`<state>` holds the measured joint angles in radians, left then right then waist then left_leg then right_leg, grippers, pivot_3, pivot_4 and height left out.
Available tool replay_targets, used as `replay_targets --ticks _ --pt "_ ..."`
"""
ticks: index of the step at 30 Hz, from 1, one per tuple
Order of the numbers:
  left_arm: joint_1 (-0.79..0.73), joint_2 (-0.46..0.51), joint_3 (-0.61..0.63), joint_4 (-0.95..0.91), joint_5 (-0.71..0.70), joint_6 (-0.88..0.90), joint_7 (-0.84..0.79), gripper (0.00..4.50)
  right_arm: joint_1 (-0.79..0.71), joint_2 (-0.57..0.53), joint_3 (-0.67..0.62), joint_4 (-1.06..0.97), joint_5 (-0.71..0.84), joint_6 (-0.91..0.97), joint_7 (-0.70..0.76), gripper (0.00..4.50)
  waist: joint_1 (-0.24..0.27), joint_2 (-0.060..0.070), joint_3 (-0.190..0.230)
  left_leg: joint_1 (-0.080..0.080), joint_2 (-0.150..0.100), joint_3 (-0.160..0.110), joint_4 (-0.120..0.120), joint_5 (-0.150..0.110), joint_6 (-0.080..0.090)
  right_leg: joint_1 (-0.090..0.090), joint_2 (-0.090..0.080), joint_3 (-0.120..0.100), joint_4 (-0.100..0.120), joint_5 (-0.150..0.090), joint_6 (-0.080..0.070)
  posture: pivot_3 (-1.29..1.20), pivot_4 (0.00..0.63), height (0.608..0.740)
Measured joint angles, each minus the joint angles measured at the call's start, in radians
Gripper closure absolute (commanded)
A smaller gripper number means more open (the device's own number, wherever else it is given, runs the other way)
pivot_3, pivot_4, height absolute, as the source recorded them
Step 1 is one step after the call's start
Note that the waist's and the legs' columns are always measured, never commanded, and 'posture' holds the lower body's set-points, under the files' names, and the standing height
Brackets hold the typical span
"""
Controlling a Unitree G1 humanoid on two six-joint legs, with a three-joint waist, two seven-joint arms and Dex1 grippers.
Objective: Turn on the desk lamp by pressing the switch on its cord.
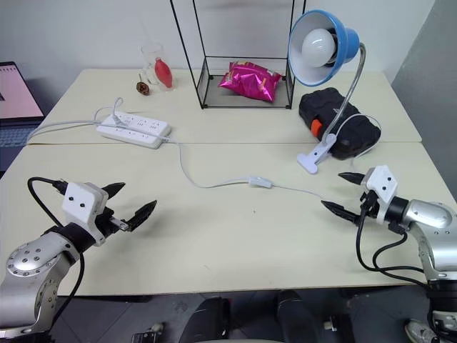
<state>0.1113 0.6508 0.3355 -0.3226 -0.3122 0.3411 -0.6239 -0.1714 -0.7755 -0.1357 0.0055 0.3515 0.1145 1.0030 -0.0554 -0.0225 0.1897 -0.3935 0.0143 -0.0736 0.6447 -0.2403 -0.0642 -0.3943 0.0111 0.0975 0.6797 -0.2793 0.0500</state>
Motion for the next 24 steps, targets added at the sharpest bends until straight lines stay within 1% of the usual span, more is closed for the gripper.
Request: replay_targets --ticks 4,10,15,17,20,24 --pt "0.002 0.009 0.0 -0.001 -0.002 -0.004 -0.024 0.04 -0.001 0.005 0.0 0.0 -0.012 -0.001 -0.001 0.0 0.0 0.0 0.0 0.0 0.0 0.0 0.0 0.0 0.0 0.0 0.0 0.0 0.0 0.0 0.0 0.0 0.15 0.74" --pt "-0.001 0.014 -0.007 -0.01 0.02 0.018 -0.005 0.04 -0.001 0.012 0.0 -0.003 -0.015 0.001 -0.007 0.0 0.0 0.0 0.0 0.0 0.0 0.0 0.0 0.0 0.0 0.0 0.0 0.0 0.0 0.0 0.0 0.0 0.15 0.74" --pt "-0.017 0.011 -0.013 -0.027 0.002 0.021 -0.004 0.04 -0.015 0.028 0.002 -0.027 -0.015 0.019 -0.023 0.0 0.0 0.0 0.0 0.0 0.0 0.0 0.0 0.0 0.0 0.0 0.0 0.0 0.0 0.0 0.0 0.0 0.15 0.74" --pt "-0.018 0.011 -0.013 -0.027 -0.004 0.017 -0.022 0.04 -0.019 0.03 0.002 -0.036 -0.014 0.033 -0.026 0.0 0.0 0.0 0.0 0.0 0.0 0.0 0.0 0.0 0.0 0.0 0.0 0.0 0.0 0.0 0.0 0.0 0.15 0.74" --pt "-0.033 0.012 -0.012 -0.022 -0.003 -0.016 -0.028 0.04 -0.019 0.029 0.003 -0.061 0.017 0.1 -0.017 0.0 0.001 0.0 0.0 0.0 0.0 0.0 0.0 0.0 0.0 0.0 0.0 0.0 0.0 0.0 0.0 0.0 0.15 0.74" --pt "-0.085 0.015 -0.015 -0.011 -0.009 -0.02 -0.04 0.04 -0.018 0.031 0.004 -0.114 0.032 0.149 -0.024 0.0 0.001 0.0 0.0 0.0 0.0 0.0 0.0 0.0 0.0 0.0 0.0 0.0 0.0 0.0 0.0 0.0 0.15 0.74"
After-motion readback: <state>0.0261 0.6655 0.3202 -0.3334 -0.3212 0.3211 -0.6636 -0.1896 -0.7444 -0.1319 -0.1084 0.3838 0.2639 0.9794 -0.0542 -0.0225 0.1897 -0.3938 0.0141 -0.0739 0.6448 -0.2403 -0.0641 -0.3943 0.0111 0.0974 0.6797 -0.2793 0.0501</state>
